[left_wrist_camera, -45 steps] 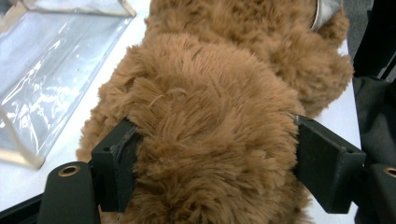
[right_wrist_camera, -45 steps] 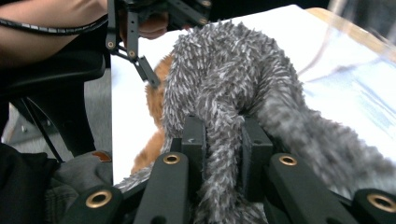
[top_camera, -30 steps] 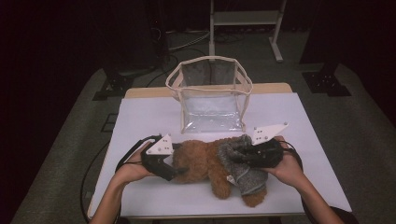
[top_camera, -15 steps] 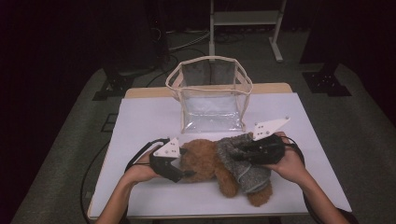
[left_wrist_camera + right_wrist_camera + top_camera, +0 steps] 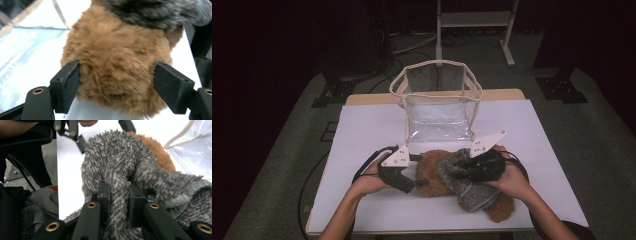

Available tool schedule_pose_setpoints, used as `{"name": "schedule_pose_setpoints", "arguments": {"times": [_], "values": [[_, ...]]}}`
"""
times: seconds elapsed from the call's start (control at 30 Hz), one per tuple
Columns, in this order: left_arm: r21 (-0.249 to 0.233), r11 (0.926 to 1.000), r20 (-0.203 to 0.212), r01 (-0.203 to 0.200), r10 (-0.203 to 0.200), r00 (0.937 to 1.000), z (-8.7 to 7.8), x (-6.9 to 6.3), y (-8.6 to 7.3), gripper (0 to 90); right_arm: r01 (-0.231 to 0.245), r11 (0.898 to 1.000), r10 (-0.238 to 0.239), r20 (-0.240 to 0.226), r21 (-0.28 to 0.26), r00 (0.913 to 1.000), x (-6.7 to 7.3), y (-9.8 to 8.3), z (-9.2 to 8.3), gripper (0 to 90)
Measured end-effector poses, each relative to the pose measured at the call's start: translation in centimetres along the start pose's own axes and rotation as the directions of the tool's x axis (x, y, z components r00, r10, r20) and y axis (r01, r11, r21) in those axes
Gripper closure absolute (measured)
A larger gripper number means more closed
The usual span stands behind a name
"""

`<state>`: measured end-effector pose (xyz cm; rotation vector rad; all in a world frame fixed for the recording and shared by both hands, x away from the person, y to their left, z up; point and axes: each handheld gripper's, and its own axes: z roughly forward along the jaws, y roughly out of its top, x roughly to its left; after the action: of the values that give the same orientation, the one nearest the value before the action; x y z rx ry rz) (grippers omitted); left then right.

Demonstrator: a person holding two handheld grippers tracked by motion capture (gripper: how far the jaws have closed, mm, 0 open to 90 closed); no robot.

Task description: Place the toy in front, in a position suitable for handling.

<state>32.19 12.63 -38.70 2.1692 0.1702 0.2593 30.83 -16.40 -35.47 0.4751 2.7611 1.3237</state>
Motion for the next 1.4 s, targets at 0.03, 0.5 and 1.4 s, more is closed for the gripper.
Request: {"name": "schedule_pose_setpoints", "arguments": {"times": [0.03,0.5,1.4], "values": [[0.002,1.0,0.008,-0.001,0.001,1.0,0.3,-0.1,0.1,24.0,0.007,1.0,-0.007,0.008,0.004,0.9999,0.1,0.0,-0.2,74.6],[-0.005,0.9995,0.064,-0.032,0.032,0.9974,1.0,-1.3,-0.1,27.5,0.069,0.998,-0.069,-0.018,-0.006,0.9974,0.4,4.1,2.5,74.5],[-0.018,0.9996,0.055,-0.023,0.024,0.9982,0.6,-1.4,0.6,19.8,-0.056,0.998,0.055,0.031,0.025,0.998,-3.0,2.5,-1.5,74.4]]}}
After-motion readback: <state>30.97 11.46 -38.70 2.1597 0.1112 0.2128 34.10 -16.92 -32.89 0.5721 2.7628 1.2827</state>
